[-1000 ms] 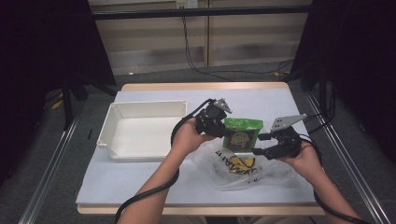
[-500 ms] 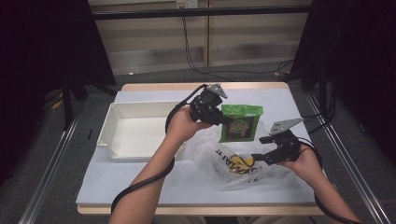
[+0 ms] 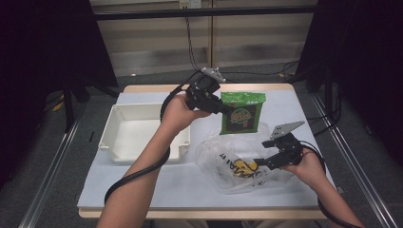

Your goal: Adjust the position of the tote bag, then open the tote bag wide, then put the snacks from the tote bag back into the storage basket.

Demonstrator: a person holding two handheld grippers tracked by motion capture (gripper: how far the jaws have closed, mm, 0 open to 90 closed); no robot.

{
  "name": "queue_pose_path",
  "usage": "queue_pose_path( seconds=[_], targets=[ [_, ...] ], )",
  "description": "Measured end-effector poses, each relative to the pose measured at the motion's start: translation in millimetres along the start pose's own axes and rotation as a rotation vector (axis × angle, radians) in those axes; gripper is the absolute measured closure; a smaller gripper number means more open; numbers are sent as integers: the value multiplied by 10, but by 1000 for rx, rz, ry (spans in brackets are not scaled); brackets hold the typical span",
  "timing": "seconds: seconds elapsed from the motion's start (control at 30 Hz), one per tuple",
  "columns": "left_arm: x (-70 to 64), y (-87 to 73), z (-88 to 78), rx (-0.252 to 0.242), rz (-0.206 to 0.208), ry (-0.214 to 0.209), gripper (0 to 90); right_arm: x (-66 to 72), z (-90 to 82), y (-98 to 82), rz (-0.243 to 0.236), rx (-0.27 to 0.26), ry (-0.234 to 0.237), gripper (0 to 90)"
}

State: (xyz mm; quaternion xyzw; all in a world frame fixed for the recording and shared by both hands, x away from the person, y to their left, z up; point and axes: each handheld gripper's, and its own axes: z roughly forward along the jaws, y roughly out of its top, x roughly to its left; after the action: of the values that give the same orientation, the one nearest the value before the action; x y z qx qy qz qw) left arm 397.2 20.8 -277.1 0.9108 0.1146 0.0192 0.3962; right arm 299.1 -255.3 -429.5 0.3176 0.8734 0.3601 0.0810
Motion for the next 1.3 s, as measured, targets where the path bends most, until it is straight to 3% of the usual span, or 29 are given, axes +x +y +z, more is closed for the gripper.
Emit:
queue_pose_path(
  seconds=[0.23,0.53,0.77,0.83,1.07,1.17,1.3],
  targets=[
    [87,-20,-170,9,-5,-11,758,6,3,-9,2,6,-5,207],
    [198,-90,-435,27,-26,15,758,27,4,10,-7,5,-2,195],
    [278,-158,-541,43,-32,22,756,21,29,17,3,6,7,196],
    [292,-188,-564,29,-47,29,756,26,33,10,3,11,-3,194],
    [375,-280,-714,32,-29,45,756,33,9,18,11,6,-1,191],
    [408,-327,-782,14,-39,40,755,39,8,36,14,-4,7,187],
    [464,-395,-857,32,-45,53,754,57,0,52,15,-2,11,182]
  ],
)
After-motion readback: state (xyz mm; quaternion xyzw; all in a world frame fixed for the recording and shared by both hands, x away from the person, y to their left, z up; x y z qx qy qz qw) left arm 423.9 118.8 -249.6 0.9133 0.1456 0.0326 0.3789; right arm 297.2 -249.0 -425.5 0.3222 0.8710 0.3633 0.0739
